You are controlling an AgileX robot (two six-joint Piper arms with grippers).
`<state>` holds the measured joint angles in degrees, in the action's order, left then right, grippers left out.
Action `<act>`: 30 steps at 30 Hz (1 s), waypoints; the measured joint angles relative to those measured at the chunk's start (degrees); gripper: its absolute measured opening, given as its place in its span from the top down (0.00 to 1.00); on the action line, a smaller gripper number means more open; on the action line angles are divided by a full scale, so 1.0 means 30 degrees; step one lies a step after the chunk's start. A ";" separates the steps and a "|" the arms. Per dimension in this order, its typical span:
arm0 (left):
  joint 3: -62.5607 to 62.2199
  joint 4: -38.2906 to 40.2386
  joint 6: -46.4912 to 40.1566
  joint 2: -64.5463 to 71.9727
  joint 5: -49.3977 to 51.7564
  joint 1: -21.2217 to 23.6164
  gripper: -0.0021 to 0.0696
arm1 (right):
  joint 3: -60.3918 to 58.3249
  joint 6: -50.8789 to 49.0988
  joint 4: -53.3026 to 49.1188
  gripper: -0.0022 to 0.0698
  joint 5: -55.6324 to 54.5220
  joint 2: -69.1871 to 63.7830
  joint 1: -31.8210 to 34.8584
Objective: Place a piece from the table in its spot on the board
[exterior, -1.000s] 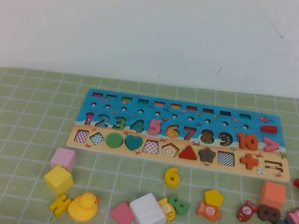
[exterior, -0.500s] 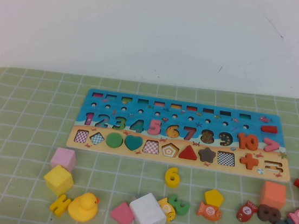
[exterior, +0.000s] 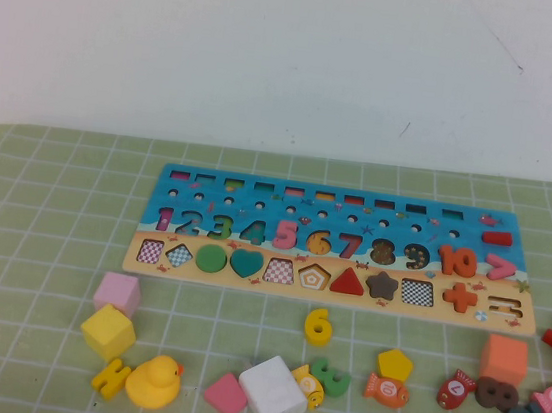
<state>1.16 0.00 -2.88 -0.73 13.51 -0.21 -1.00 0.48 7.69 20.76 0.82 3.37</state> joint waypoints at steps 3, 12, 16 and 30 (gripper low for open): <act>0.0000 0.0000 0.0000 0.0000 -0.2528 0.0000 0.97 | 0.0000 0.0000 0.0000 0.97 0.0000 0.0000 0.0000; 0.0000 -0.0106 -0.0064 0.0000 -1.1979 0.0000 0.97 | 0.0000 0.0000 0.0000 0.97 0.0000 0.0000 0.0000; 0.0000 -0.0106 -0.0023 0.0000 -1.5426 0.0000 0.97 | 0.0000 0.0000 0.0000 0.97 0.0000 0.0000 0.0000; -0.7043 -0.0813 -0.0083 0.0625 -0.7757 0.0000 0.97 | 0.0000 0.0000 0.0000 0.97 0.0000 0.0000 0.0000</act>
<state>-19.97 -2.44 -3.13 1.14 -9.76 -0.21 -1.00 0.48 7.69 20.76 0.82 3.37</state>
